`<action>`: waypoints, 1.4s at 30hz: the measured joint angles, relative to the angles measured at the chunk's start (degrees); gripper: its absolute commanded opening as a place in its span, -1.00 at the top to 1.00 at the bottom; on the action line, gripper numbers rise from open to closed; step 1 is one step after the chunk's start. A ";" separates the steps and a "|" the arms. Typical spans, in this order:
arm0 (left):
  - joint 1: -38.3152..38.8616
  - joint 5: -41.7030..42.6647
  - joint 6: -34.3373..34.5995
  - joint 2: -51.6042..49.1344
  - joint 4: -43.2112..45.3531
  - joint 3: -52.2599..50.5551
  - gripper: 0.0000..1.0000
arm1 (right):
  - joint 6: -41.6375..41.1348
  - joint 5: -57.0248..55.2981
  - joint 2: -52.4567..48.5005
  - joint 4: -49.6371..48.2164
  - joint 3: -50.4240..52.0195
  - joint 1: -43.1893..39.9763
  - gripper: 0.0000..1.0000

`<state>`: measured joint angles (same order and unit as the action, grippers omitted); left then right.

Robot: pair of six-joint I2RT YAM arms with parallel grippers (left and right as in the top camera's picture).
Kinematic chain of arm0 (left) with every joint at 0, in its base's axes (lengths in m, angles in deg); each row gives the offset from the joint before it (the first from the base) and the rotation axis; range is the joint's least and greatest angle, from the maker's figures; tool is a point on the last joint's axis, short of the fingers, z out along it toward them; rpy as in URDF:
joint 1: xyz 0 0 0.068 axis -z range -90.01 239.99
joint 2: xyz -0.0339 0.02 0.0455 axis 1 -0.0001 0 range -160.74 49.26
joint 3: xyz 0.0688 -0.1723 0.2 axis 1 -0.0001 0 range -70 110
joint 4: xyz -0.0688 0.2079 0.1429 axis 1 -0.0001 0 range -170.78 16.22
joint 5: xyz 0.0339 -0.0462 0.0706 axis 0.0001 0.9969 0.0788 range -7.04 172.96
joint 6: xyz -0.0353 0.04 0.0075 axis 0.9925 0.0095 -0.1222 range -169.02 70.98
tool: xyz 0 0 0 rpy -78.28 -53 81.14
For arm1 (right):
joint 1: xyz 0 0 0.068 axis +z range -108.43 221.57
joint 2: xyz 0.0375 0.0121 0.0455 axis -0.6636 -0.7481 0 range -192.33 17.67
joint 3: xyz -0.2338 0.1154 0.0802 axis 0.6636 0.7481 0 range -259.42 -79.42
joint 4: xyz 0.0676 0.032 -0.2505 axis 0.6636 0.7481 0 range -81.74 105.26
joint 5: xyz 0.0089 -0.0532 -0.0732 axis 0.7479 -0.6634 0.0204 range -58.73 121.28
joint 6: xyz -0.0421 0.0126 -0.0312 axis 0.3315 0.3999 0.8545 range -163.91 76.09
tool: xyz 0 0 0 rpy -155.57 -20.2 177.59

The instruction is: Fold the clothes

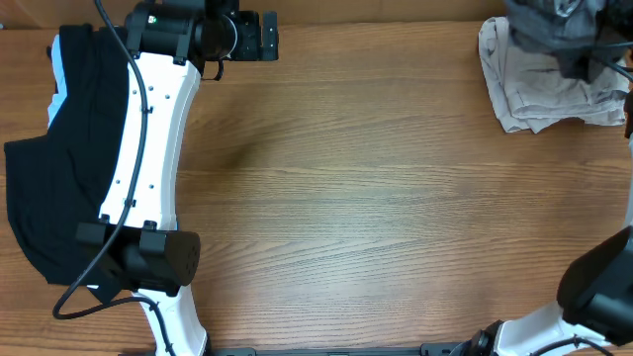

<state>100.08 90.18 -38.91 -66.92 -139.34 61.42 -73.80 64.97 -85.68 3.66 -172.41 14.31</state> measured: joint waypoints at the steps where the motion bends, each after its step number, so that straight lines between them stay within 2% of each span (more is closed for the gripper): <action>1: 0.00 -0.28 0.00 0.00 0.00 0.00 -1.00 | 0.09 -0.33 -1.01 -1.14 -0.02 -0.22 0.92; 8: 0.00 -1.97 0.00 0.00 1.14 0.00 -1.00 | 0.46 -2.21 -10.58 -3.23 -0.48 -1.31 0.92; 9: 0.00 -2.05 0.00 0.00 1.36 0.00 -1.00 | 0.50 -2.45 -12.13 -2.25 -0.50 -1.42 0.81; 12: 0.00 -2.23 0.00 0.00 1.84 0.00 -1.00 | 0.70 -4.17 -16.44 4.28 -0.72 -1.57 -0.12; 13: 0.00 -2.36 0.00 0.00 2.08 0.00 -1.00 | 1.01 -5.22 -17.64 6.91 -0.74 -1.62 -0.26; 14: 0.00 -2.36 0.00 0.00 2.36 0.00 -1.00 | 1.68 -6.19 -18.49 9.29 -0.74 -1.64 -0.32; 23: 0.00 -2.58 0.00 -1.90 3.41 0.00 -1.00 | 10.73 -8.44 -17.97 21.24 -0.87 -3.43 -0.33; 27: 0.00 -2.58 0.00 -4.39 3.37 0.00 -0.99 | 15.30 -8.11 -13.66 26.21 -0.85 -4.15 -0.24; 29: 0.00 -2.58 0.00 -5.64 3.37 0.00 -1.00 | 17.53 -8.17 -9.70 28.52 -0.85 -4.24 -0.02; 31: 0.00 -2.58 0.00 -6.40 3.45 0.00 -1.00 | 19.56 -8.48 -4.87 30.14 -0.87 -4.20 0.54; 34: 0.00 -2.56 0.00 -6.80 3.91 0.00 -1.00 | 21.11 -8.74 1.46 28.63 -1.18 -3.82 0.82; 38: 0.00 -2.58 0.00 -6.80 4.85 0.00 -1.00 | 24.35 -13.90 3.82 22.64 -2.49 -1.38 0.82; 42: 0.00 -2.58 0.00 -6.82 5.25 0.00 -1.00 | 27.17 -21.38 -0.72 15.21 -2.60 2.40 0.51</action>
<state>100.08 87.60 -38.91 -73.74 -134.09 61.42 -46.63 43.59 -86.40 18.87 -175.01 16.71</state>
